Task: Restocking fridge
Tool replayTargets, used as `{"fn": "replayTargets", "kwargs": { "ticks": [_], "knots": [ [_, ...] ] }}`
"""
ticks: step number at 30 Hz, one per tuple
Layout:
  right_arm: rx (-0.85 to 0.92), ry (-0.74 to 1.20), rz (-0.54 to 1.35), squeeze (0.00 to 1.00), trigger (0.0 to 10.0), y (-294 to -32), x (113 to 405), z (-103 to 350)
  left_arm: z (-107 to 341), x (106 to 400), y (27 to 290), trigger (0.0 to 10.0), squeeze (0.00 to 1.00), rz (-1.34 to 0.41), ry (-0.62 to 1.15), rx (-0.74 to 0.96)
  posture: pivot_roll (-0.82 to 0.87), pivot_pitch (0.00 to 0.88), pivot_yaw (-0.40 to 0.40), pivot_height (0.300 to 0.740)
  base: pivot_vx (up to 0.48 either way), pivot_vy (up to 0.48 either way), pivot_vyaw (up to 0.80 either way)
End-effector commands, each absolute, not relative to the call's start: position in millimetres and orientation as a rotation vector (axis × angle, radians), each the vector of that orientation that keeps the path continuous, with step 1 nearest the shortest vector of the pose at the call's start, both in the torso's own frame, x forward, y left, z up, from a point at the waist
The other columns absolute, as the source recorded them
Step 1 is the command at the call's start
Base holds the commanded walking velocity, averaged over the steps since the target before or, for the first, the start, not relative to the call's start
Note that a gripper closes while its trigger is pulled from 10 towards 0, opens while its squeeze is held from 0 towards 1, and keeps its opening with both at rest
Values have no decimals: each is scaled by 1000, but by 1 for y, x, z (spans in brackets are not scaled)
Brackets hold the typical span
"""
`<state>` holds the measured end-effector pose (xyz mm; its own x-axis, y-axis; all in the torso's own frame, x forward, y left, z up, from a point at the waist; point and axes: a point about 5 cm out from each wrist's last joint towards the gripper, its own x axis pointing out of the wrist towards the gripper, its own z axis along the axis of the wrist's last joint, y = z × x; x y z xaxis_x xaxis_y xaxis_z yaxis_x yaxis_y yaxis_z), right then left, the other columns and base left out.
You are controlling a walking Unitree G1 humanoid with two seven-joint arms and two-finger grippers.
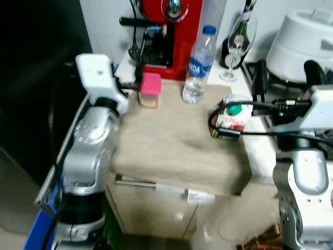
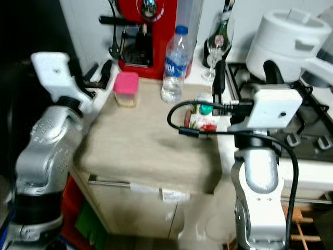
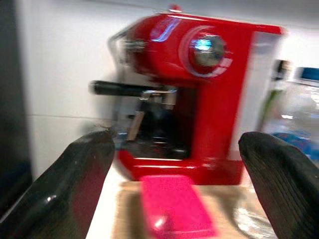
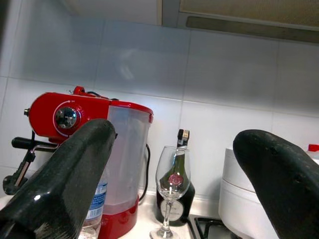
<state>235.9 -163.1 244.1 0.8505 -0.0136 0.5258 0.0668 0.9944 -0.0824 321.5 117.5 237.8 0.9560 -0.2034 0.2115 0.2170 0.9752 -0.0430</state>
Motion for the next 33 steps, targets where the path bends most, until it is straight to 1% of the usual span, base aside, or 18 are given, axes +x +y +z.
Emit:
{"fn": "replayTargets", "kwargs": {
  "ticks": [1,5,9,11,13,14,18,27,28,33],
  "knots": [
    [-102,-543,-53,141,10000,-163,234,244,236,329,115,10000,0,-223,-155,-75,-143,0,12,740,0,0,0],
    [-104,-540,-48,141,10000,-163,235,245,233,341,117,10000,0,-171,-111,-70,-145,0,12,740,0,0,0],
    [-92,-536,-15,141,10000,-161,235,245,231,354,117,10000,0,-137,-74,-31,-150,0,15,740,0,0,0],
    [-84,-522,11,137,10000,-159,235,244,231,356,117,10000,0,-134,-67,-28,-156,0,20,740,0,0,0],
    [-47,-463,92,137,10000,-153,232,238,232,362,116,10000,0,-133,-41,-20,-167,0,37,740,0,0,0],
    [-47,-463,92,137,10000,-153,232,238,232,362,116,10000,0,-133,-41,-20,-167,0,37,740,0,0,0],
    [-39,-371,230,141,10000,-147,221,229,232,366,115,10000,0,-149,-12,-9,-182,0,49,740,0,0,0],
    [-36,-318,290,141,10000,-142,210,225,236,363,112,10000,0,-141,36,-80,-183,2,53,740,0,0,0],
    [-37,-299,302,141,10000,-141,207,222,235,361,108,10000,0,-149,54,-105,-183,1,50,740,0,0,0],
    [-39,-279,308,137,10000,-141,209,219,223,358,95,10000,0,-174,103,-85,-186,0,47,740,0,0,0]
  ]
}}
